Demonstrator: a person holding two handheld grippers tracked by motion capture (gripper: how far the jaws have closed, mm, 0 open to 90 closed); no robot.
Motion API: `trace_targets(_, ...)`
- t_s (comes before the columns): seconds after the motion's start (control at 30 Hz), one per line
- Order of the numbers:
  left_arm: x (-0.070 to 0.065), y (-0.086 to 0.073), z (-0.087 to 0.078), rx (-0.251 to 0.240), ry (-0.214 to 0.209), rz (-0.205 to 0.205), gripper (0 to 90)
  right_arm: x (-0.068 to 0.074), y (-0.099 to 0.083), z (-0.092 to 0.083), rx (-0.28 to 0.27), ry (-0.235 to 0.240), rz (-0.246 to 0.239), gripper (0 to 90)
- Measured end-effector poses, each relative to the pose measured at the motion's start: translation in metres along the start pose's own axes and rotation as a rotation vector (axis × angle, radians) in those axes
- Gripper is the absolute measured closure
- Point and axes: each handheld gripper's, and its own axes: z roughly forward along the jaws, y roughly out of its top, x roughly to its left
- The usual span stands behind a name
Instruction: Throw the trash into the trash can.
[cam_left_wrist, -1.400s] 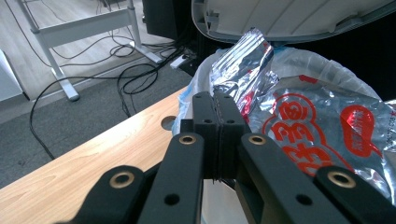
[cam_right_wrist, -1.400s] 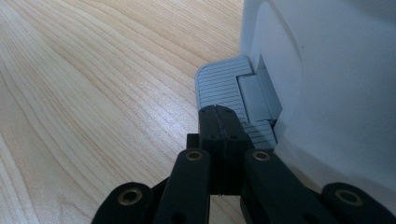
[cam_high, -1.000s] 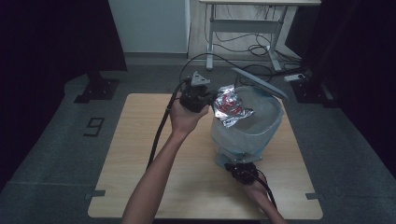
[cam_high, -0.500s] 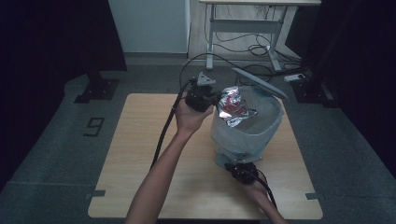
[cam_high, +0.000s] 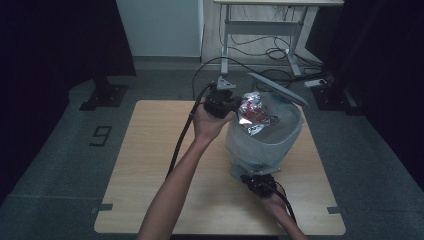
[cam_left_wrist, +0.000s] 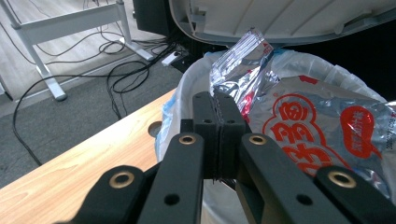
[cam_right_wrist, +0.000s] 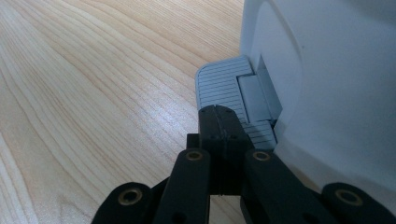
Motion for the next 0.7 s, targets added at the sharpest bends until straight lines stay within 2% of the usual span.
trace_targets(0.23,-0.004,0.003,0.006,-0.005,-0.002,0.007,89.1,0.0,0.0,0.0,0.0,0.0,0.0,90.0)
trace_targets(0.3,-0.005,0.002,0.007,-0.032,0.003,0.013,84.8,0.0,0.0,0.0,0.0,0.0,0.0,90.0)
trace_targets(0.33,-0.005,0.002,0.007,-0.032,0.003,0.013,79.6,0.0,0.0,0.0,0.0,0.0,0.001,90.0)
trace_targets(0.37,-0.004,0.002,0.006,-0.046,0.007,0.014,79.6,0.0,0.0,0.0,0.0,0.0,0.001,90.0)
trace_targets(0.4,-0.004,0.002,0.005,-0.055,0.007,0.005,69.5,0.0,0.0,0.0,0.0,0.0,0.0,90.0)
trace_targets(0.5,-0.002,0.001,0.002,-0.057,0.009,-0.003,64.1,0.0,0.0,0.0,-0.001,0.0,0.0,90.0)
trace_targets(0.7,0.0,-0.002,-0.004,-0.047,0.007,-0.001,60.2,0.0,0.0,0.0,0.001,-0.003,-0.001,90.0)
